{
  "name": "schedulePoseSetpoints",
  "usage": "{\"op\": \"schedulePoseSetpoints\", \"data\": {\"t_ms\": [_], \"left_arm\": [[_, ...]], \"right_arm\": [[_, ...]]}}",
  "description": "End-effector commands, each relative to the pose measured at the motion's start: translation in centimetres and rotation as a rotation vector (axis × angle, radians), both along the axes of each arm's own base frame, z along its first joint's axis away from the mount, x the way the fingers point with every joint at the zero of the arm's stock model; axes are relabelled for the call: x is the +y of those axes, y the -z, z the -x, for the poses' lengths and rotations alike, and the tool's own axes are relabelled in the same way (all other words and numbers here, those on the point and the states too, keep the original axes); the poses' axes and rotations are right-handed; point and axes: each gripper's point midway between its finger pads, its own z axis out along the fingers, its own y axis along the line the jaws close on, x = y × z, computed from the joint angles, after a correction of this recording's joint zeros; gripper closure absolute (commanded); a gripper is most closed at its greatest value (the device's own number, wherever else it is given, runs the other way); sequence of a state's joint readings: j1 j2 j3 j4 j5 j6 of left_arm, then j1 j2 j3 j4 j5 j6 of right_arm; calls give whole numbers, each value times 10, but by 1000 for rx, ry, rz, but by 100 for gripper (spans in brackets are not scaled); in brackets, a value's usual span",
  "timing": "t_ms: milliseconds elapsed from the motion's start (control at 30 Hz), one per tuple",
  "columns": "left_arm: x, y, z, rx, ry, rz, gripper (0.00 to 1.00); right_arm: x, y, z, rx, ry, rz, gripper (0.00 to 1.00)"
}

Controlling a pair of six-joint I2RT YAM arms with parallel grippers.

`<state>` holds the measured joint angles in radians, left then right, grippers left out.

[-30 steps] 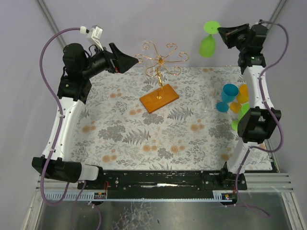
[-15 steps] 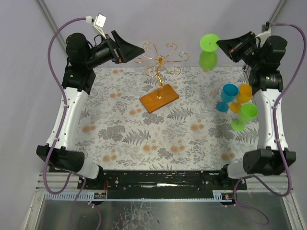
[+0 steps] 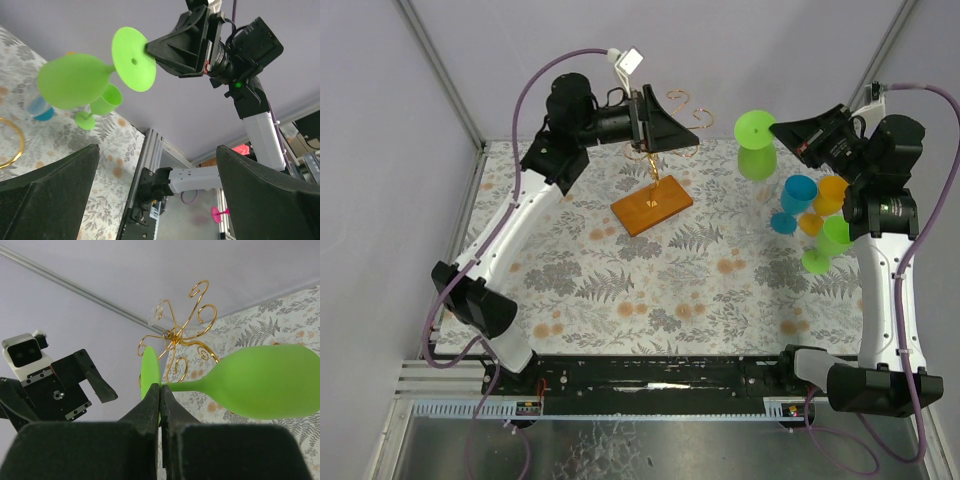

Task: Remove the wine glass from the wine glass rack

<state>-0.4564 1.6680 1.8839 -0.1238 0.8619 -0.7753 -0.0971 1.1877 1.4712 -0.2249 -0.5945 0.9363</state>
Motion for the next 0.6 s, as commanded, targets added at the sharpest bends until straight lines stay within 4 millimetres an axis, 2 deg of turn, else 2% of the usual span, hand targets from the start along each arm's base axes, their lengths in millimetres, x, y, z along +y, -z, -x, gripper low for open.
{"op": "schedulePoseSetpoints", "data": {"t_ms": [0,200,400,567], "left_arm": [[-13,-22,10,-70,56,49,0],[-26,-11,4,-25,79,56,0],[-44,-3,8,1,116,57,0],[-59,-2,16,8,154,64,0]], "right_arm": [[10,-24,23,-115,-65,30,100],[19,-35,36,-173,-117,9,100],[29,-37,46,-207,-201,16,100],[33,-32,46,-204,-236,27,100]]}}
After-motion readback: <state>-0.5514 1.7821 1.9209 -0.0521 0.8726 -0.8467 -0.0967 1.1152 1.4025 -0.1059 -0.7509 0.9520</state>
